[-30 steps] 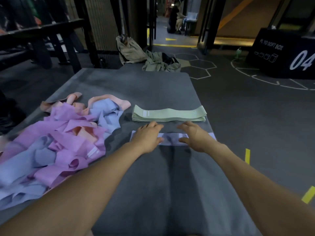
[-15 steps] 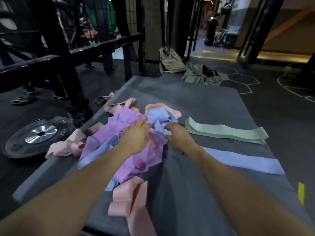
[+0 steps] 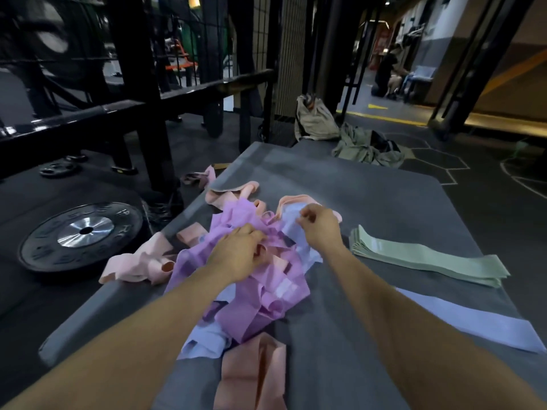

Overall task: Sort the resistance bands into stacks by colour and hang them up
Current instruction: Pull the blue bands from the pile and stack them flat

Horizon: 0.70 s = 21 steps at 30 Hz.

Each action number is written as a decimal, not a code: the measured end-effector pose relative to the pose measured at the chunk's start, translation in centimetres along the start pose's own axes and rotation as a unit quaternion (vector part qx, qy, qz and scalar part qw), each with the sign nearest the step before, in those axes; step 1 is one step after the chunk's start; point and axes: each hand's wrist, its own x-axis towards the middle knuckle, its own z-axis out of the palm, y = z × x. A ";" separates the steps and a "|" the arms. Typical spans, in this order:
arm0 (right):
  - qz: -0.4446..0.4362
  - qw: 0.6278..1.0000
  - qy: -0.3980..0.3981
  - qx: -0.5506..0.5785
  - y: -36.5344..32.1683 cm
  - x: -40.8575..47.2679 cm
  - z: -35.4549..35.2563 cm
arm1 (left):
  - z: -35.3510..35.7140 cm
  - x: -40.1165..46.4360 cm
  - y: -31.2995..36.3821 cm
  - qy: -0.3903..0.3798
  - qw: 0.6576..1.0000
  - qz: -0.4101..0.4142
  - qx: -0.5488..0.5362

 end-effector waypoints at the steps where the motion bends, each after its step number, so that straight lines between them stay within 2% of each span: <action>1: -0.019 1.000 0.007 0.007 -0.8 0.0 -0.8 | -0.3 0.1 0.2 0.000 1.000 -0.003 -0.008; 5: -0.087 0.996 0.013 0.007 -3.6 -0.3 -4.2 | -2.1 0.7 1.6 0.016 0.998 0.008 -0.066; 8: -0.126 0.992 0.019 0.012 -5.3 -0.7 -6.6 | -3.9 1.2 3.9 0.077 0.989 0.027 -0.127; 11: -0.148 0.988 0.028 0.022 -6.7 -1.3 -8.9 | -6.2 1.4 6.9 0.160 0.962 0.036 -0.217; 14: -0.173 0.983 0.028 0.051 -8.1 -1.9 -10.8 | -8.5 1.5 9.2 0.197 0.930 0.063 -0.303; 21: -0.187 0.972 0.038 0.135 -9.7 -4.4 -14.6 | -11.9 0.9 12.0 0.232 0.906 0.079 -0.344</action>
